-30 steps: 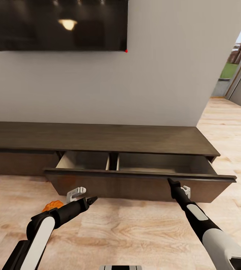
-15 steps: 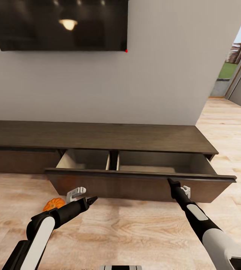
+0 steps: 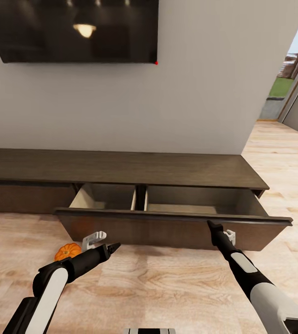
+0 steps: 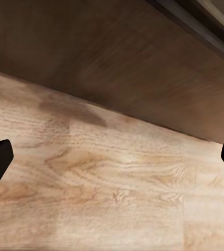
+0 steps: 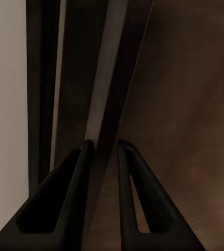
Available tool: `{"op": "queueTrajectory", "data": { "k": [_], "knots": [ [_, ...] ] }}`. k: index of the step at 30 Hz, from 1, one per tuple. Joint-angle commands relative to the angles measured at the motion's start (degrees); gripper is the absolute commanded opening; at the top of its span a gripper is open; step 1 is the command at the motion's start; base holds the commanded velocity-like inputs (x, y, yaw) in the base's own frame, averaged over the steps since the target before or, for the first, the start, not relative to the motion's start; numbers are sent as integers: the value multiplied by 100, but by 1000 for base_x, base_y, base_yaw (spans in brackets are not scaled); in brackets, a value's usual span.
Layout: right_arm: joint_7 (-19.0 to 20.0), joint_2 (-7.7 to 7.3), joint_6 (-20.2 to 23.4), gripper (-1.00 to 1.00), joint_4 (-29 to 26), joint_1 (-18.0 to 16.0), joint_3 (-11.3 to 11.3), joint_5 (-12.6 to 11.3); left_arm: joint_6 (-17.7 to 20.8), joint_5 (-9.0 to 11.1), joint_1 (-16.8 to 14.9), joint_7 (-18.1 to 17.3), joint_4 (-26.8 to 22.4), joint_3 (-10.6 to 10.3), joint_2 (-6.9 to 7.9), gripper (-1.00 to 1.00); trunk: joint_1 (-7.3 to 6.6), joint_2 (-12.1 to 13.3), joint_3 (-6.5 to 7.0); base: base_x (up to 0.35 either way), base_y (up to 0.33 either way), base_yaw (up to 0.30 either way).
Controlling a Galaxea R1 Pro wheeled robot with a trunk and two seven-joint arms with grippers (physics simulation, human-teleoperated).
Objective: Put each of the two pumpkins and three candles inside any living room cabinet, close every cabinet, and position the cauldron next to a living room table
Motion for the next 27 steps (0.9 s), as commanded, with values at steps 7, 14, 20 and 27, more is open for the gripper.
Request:
{"op": "queueTrajectory", "data": {
  "k": [7, 14, 20, 27],
  "knots": [
    [5, -43, 47, -100, 28, 0, -103, -78, 16, 56, 1, 51, -8, -5, 8, 100, -1, -1, -6, -10, 0, 0],
    [2, -43, 58, -100, 28, 0, -103, -78, 16, 56, 1, 51, -8, -5, 5, 100, -1, -1, -6, 0, 0, 0],
    [2, -43, 64, -100, 36, 0, -104, -78, 16, 56, 2, 51, -8, -5, 8, 100, -1, -1, -6, 0, 0, 0],
    [2, -43, 63, -100, 37, 0, -105, -78, 16, 56, 0, 51, -8, -5, 5, 100, -1, -1, -6, -88, 0, 0]
  ]
}}
